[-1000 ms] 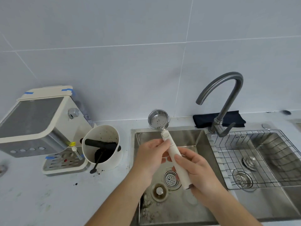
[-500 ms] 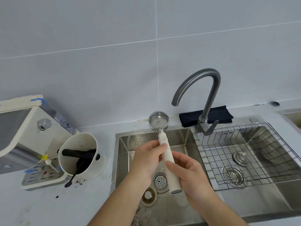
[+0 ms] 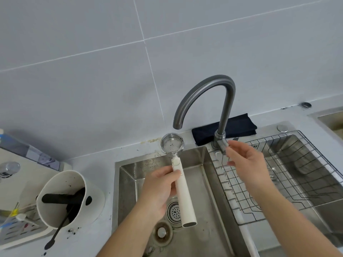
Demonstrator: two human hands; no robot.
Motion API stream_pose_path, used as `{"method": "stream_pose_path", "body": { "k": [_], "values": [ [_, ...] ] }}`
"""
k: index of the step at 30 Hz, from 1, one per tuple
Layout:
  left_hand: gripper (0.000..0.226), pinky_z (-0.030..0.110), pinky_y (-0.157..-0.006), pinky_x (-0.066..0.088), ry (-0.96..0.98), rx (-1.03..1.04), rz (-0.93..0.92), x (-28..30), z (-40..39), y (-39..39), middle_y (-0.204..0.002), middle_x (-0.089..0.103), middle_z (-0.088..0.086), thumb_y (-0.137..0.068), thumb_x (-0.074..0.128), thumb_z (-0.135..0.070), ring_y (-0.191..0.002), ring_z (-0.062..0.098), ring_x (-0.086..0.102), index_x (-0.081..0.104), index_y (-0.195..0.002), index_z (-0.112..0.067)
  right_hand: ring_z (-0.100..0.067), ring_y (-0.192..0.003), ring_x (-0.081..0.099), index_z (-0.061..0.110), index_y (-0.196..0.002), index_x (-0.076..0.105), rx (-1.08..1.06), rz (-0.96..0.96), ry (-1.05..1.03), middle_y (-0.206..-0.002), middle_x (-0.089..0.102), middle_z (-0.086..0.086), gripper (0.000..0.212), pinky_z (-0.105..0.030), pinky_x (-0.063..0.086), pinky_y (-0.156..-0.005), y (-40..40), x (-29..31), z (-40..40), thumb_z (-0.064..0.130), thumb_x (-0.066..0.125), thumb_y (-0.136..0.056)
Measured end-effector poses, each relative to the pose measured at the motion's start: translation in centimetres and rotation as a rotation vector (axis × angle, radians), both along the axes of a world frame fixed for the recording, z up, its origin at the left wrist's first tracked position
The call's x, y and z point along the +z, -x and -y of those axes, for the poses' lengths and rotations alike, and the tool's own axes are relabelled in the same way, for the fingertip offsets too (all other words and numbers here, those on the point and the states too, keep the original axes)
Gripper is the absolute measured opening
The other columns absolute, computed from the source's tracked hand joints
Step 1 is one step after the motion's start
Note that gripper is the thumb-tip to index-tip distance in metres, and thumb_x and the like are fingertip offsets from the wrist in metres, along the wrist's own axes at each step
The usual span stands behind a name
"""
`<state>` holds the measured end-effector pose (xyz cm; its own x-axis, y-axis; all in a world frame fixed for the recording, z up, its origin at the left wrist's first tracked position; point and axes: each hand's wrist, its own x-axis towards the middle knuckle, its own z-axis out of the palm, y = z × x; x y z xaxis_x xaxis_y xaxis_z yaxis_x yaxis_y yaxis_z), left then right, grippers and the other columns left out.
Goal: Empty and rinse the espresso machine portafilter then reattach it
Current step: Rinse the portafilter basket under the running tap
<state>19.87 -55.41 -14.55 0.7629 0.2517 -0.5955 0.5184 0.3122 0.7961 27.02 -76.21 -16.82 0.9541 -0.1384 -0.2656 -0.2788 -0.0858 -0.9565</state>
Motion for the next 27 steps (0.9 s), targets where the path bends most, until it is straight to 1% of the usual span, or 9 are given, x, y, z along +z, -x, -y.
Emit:
{"method": "stream_pose_path", "body": {
  "k": [3, 4, 7, 9, 14, 18, 21, 23, 27],
  "values": [
    [0.015, 0.037, -0.073, 0.057, 0.002, 0.001, -0.036, -0.7, -0.1, -0.5, -0.083, 0.073, 0.011, -0.085, 0.066, 0.0, -0.076, 0.023, 0.066, 0.074, -0.095, -0.008, -0.012, -0.08, 0.063, 0.021, -0.126, 0.066, -0.072, 0.041, 0.196, -0.099, 0.07, 0.007, 0.032, -0.024, 0.048, -0.064, -2.7, -1.5, 1.6, 0.026, 0.063, -0.094],
    [0.015, 0.038, -0.073, 0.057, 0.001, -0.003, -0.047, -1.0, -0.1, -0.7, -0.084, 0.073, 0.012, -0.085, 0.066, 0.0, -0.076, 0.024, 0.066, 0.074, -0.094, -0.008, -0.011, -0.084, 0.062, 0.021, -0.128, 0.064, -0.078, 0.046, 0.253, -0.104, 0.069, 0.006, 0.034, -0.023, 0.047, -0.066, -3.4, -2.0, 1.9, 0.028, 0.063, -0.095],
    [0.014, 0.037, -0.07, 0.058, 0.006, -0.012, -0.067, -1.7, -0.2, -1.1, -0.085, 0.072, 0.013, -0.086, 0.065, -0.001, -0.076, 0.024, 0.066, 0.074, -0.093, -0.009, -0.011, -0.101, 0.06, 0.018, -0.132, 0.061, -0.056, 0.063, 0.381, -0.117, 0.066, 0.002, 0.038, -0.025, 0.043, -0.082, -4.6, -3.2, 2.0, 0.03, 0.063, -0.096],
    [0.014, 0.035, -0.067, 0.057, 0.01, -0.011, -0.079, -2.1, -0.2, -1.4, -0.085, 0.072, 0.013, -0.085, 0.066, -0.001, -0.075, 0.023, 0.066, 0.074, -0.093, -0.008, -0.011, -0.102, 0.06, 0.017, -0.13, 0.062, -0.045, 0.05, 0.395, -0.114, 0.067, 0.002, 0.038, -0.025, 0.042, -0.084, -5.1, -4.0, 1.8, 0.03, 0.063, -0.095],
    [0.014, 0.034, -0.068, 0.057, 0.022, -0.023, -0.082, -2.5, -0.4, -1.6, -0.083, 0.071, 0.011, -0.086, 0.065, -0.001, -0.074, 0.022, 0.065, 0.074, -0.094, -0.008, -0.006, -0.085, 0.062, 0.019, -0.113, 0.064, -0.069, 0.038, 0.411, -0.096, 0.066, 0.006, 0.021, -0.017, 0.043, -0.06, -5.9, -4.7, 1.6, 0.03, 0.064, -0.095],
    [0.015, 0.035, -0.07, 0.058, 0.027, -0.031, -0.089, -2.6, -0.3, -1.7, -0.085, 0.072, 0.011, -0.086, 0.066, -0.002, -0.074, 0.021, 0.066, 0.075, -0.095, -0.01, 0.004, -0.078, 0.057, 0.02, -0.106, 0.062, -0.071, 0.048, 0.428, -0.088, 0.062, 0.012, 0.013, -0.016, 0.041, -0.058, -5.8, -4.7, 1.6, 0.028, 0.063, -0.096],
    [0.015, 0.036, -0.072, 0.058, 0.022, -0.044, -0.082, -2.7, -0.3, -1.6, -0.086, 0.072, 0.011, -0.085, 0.067, -0.002, -0.076, 0.022, 0.066, 0.075, -0.095, -0.011, 0.001, -0.072, 0.058, 0.021, -0.104, 0.061, -0.072, 0.051, 0.411, -0.084, 0.061, 0.014, 0.01, -0.02, 0.043, -0.053, -5.7, -4.5, 1.6, 0.028, 0.063, -0.096],
    [0.015, 0.035, -0.07, 0.058, 0.021, -0.044, -0.077, -2.7, -0.4, -1.6, -0.086, 0.072, 0.011, -0.085, 0.066, -0.002, -0.076, 0.022, 0.066, 0.075, -0.095, -0.01, -0.001, -0.07, 0.06, 0.02, -0.104, 0.062, -0.073, 0.051, 0.404, -0.083, 0.062, 0.013, 0.011, -0.022, 0.045, -0.053, -5.7, -4.6, 1.7, 0.028, 0.063, -0.096],
    [0.016, 0.03, -0.063, 0.057, 0.021, -0.049, -0.07, -2.6, -0.7, -1.5, -0.085, 0.072, 0.01, -0.086, 0.065, -0.001, -0.073, 0.02, 0.066, 0.074, -0.098, -0.009, 0.006, -0.074, 0.057, 0.021, -0.103, 0.061, -0.079, 0.055, 0.408, -0.085, 0.061, 0.014, 0.009, -0.017, 0.042, -0.055, -5.3, -4.9, 1.7, 0.026, 0.064, -0.096]
  ]
}}
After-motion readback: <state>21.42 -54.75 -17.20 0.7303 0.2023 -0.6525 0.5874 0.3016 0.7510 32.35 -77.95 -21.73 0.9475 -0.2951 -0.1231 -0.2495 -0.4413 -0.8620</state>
